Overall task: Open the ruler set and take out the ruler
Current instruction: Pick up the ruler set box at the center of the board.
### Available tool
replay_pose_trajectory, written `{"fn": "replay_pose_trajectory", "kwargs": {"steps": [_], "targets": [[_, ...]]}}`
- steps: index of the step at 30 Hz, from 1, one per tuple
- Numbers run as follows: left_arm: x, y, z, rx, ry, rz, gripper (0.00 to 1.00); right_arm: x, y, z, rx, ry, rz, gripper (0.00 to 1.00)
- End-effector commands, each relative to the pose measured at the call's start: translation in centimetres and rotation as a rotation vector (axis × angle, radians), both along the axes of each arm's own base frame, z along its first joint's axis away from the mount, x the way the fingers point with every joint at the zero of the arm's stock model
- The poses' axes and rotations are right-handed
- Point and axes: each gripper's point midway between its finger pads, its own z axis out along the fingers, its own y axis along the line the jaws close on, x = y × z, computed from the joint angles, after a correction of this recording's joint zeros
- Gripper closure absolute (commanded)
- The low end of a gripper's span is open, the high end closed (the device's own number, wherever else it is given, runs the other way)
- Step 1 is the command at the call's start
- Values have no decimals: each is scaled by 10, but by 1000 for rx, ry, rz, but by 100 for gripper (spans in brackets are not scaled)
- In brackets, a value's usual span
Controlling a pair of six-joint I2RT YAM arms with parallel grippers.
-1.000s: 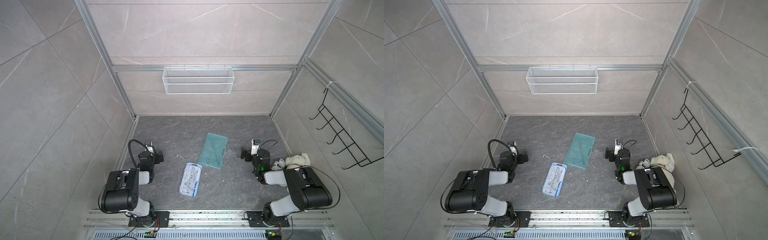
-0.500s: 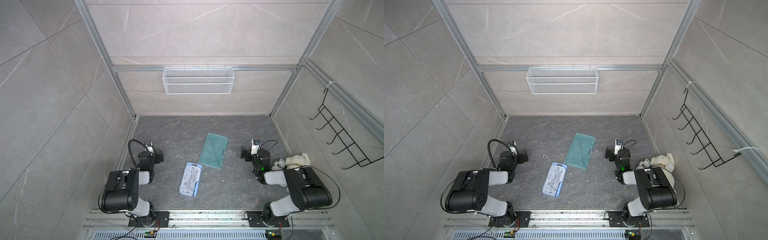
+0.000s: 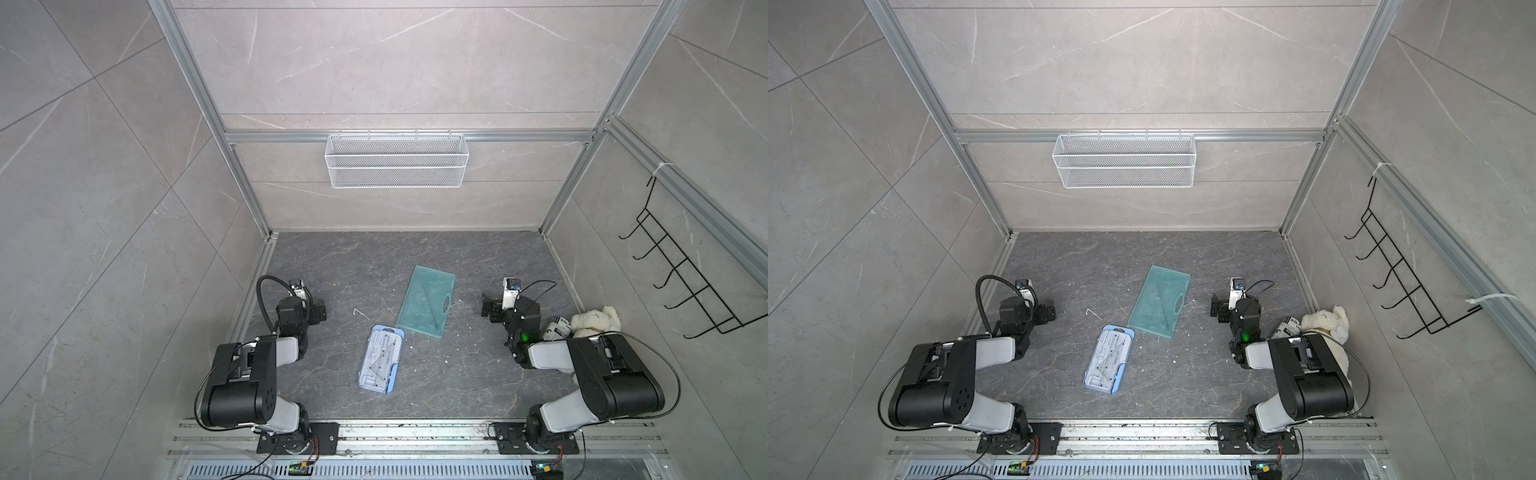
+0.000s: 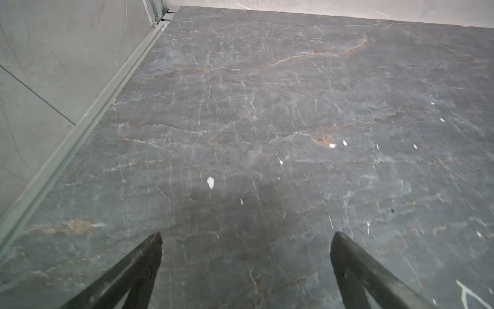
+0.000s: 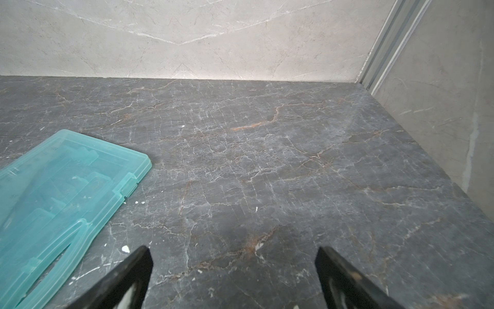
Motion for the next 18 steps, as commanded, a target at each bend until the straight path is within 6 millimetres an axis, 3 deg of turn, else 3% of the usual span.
{"fn": "replay_pose_trajectory", "kwargs": {"steps": [1, 3, 5, 7, 9, 11, 14, 18], "targets": [[14, 1, 75, -107, 5, 80, 0, 7, 11, 32, -12, -11, 56, 1], [19, -9, 118, -355, -27, 157, 0, 7, 17, 64, 36, 14, 75, 1], [11, -12, 127, -597, 30, 325, 0, 10, 13, 94, 233, 20, -21, 1], [31, -44, 143, -739, 1, 161, 0, 9, 2, 96, 463, 133, -209, 0], [45, -85, 154, -836, 35, 10, 2, 10, 22, 97, 494, 260, -107, 0], [44, -131, 160, -737, 114, -94, 5, 5, 27, 95, 513, 306, -92, 1], [23, -207, 160, -391, 211, -230, 4, -11, 18, 93, 494, 339, -152, 4], [-14, -283, 126, -150, 388, -322, 4, -31, 9, 81, 474, 431, -228, 8]]}}
